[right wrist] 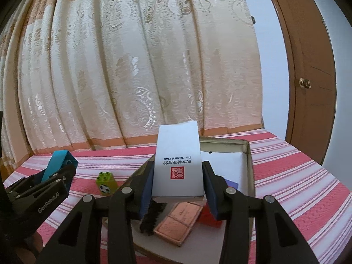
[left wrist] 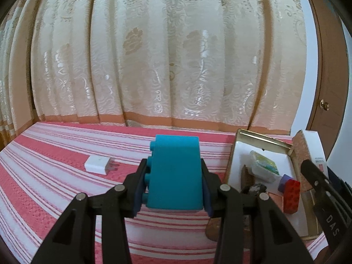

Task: Organize rigid objects
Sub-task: 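Carry the teal brick and white card box over the tray with both tools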

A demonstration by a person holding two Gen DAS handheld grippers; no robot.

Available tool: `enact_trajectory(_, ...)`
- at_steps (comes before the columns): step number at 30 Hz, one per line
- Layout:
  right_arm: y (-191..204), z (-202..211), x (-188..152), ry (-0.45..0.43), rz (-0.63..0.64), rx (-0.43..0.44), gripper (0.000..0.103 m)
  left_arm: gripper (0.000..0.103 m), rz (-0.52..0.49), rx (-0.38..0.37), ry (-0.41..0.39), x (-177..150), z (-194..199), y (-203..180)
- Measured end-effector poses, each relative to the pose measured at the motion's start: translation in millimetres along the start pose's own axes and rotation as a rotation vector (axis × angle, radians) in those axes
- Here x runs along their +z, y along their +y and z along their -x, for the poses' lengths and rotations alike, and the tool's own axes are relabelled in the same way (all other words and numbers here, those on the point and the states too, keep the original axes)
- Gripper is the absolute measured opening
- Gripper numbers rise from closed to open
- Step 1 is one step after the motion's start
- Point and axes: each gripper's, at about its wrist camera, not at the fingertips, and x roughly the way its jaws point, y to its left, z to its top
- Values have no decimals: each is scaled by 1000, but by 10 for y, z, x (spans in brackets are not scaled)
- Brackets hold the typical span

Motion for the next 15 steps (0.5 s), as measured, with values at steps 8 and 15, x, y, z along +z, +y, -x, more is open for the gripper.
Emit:
enact_trajectory(8,-165,-16,38,-6,-10,-28,45,42,-20,-25,-5,42,-35,-167)
enact_trajectory(15,-323,-54,83,-10,-22,-57,45,42,-35,-44,-14,60,-48,-316)
